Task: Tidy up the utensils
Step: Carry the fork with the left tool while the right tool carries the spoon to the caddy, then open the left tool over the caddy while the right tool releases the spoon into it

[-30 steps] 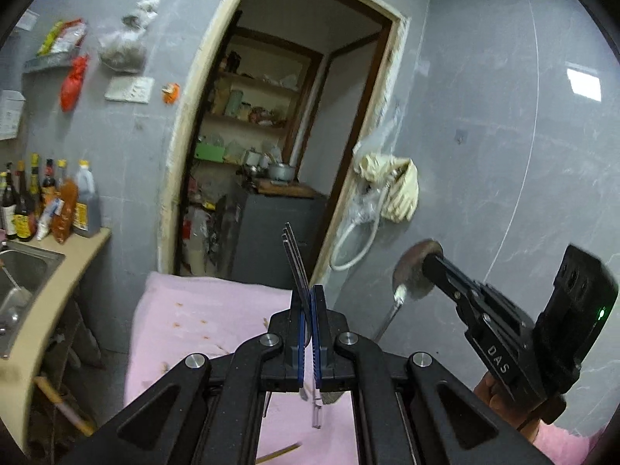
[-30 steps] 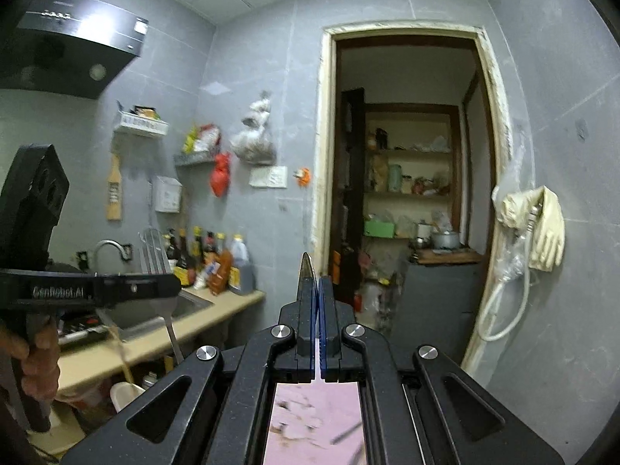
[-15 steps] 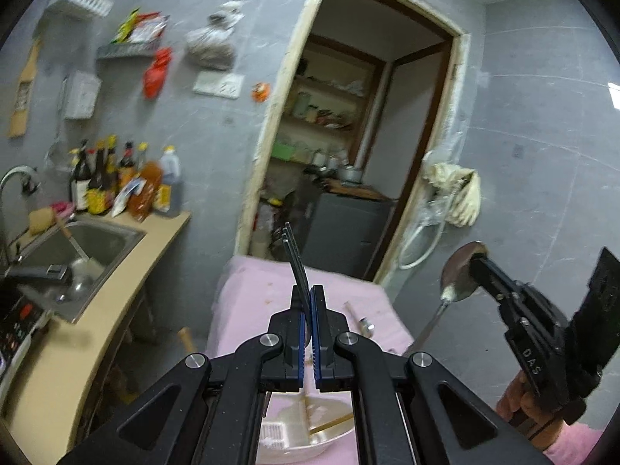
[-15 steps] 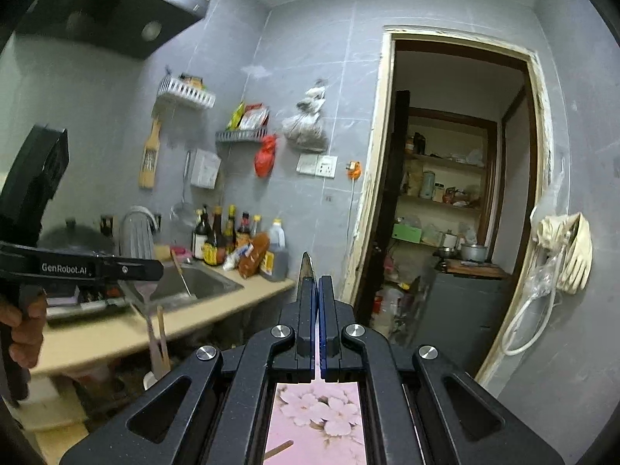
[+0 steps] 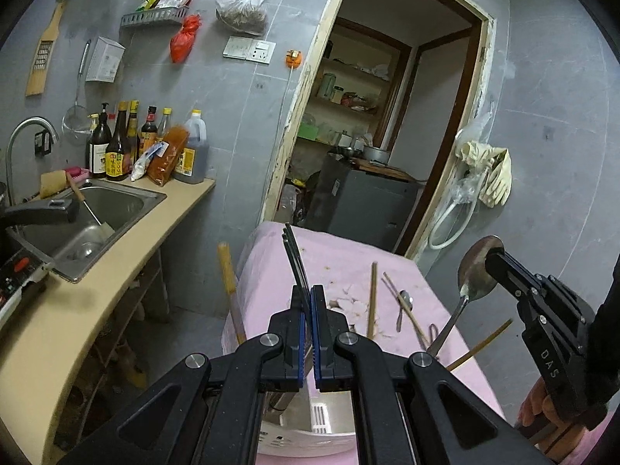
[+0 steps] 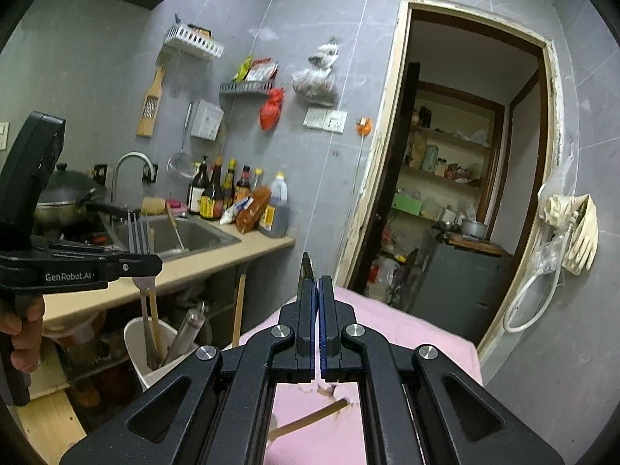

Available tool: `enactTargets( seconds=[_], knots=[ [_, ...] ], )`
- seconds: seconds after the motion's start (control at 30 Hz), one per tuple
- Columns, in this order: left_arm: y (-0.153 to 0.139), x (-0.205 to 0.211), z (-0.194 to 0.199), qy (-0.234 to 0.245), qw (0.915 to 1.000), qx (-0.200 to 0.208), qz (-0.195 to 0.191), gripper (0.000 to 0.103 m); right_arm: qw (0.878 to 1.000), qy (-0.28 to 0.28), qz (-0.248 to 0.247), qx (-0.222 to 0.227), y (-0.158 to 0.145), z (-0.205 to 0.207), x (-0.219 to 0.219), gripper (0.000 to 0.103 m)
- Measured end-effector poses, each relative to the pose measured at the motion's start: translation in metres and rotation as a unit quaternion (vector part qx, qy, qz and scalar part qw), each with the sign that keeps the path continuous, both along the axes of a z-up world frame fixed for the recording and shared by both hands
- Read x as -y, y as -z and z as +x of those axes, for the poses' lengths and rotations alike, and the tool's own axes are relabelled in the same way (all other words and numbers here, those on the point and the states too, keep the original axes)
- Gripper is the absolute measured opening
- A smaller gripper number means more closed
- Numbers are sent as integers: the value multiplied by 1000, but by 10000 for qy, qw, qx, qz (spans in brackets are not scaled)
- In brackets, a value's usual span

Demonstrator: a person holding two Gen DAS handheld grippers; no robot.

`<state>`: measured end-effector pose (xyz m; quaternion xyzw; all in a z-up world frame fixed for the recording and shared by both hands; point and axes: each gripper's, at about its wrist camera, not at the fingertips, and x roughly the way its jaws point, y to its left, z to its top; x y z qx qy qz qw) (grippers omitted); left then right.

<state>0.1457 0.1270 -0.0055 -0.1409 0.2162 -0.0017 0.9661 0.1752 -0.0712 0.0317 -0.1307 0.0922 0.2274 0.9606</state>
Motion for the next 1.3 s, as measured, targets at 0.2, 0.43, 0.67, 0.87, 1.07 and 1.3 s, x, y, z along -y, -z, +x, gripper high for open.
enactTargets(
  seconds=[0.2,0.43,0.67,0.87,1.07,1.3],
  knots=[
    [18,5,2,27,9998,-154,129,3,9998,-40,-46,-186,12,2,-3,2],
    [22,2,1,79,9996,-280,-26,3,9990,-228,42,-391,16,4,-1,2],
    [20,1,-4,126,9992,-361,-110,4,9976,-327,180,-587,15,5,4,4],
    [8,7,-11,150,9997,-149,-105,25,9972,-285,471,-514,3,2,18,25],
    [-12,16,-11,72,9999,69,-111,44,9959,136,845,-288,-21,-3,45,49],
    [-41,44,-3,-74,9990,385,210,80,9910,695,1145,-53,-43,1,93,76]
  ],
)
